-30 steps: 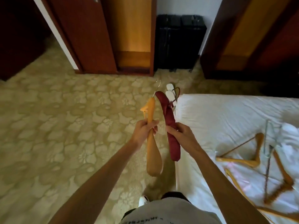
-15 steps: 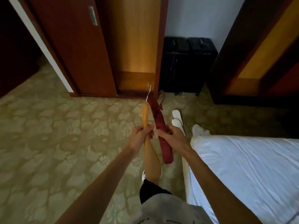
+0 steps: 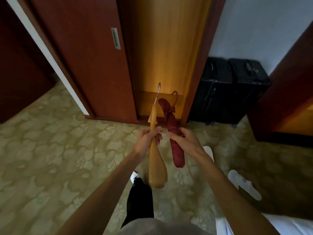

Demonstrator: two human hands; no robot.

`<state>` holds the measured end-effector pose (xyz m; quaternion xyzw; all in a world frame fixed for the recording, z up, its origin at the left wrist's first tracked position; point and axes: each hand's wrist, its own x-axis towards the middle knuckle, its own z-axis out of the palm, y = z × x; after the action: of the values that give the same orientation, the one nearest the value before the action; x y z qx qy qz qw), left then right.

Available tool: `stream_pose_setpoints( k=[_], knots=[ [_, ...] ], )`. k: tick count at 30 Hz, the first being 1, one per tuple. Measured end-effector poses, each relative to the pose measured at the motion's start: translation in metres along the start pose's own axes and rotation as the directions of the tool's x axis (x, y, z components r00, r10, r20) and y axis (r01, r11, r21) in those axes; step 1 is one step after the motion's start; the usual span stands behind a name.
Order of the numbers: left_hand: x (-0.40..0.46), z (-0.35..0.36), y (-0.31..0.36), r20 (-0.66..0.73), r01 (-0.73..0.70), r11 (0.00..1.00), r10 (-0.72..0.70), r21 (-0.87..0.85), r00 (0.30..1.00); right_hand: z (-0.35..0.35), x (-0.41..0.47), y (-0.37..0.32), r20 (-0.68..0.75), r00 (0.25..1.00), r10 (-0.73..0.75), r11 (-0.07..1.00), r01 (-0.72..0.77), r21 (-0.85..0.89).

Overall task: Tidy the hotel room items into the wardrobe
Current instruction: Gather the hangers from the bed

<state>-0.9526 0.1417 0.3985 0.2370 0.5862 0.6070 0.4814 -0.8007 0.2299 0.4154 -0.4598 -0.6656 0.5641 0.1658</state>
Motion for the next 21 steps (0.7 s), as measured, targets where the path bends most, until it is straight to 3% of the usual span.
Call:
stream_pose_setpoints(
  k=[10,16,21],
  knots=[
    [0.269,-0.084,0.135,0.031,-0.110,0.988,0.107,0.112,0.994,0.024,0.261,-0.136,-0.042,0.999,-0.017,1.000,0.016,-0.017],
    [0.402,-0.086,0.238,0.087,-0.201,0.953,0.186,0.224,0.979,0.002,0.375,-0.240,-0.115,0.990,-0.083,0.996,0.081,-0.023],
    [0.496,-0.072,0.329,0.133,-0.310,0.926,0.287,0.217,0.949,-0.035,0.459,-0.327,-0.164,0.972,-0.170,0.984,0.160,-0.074]
  ],
)
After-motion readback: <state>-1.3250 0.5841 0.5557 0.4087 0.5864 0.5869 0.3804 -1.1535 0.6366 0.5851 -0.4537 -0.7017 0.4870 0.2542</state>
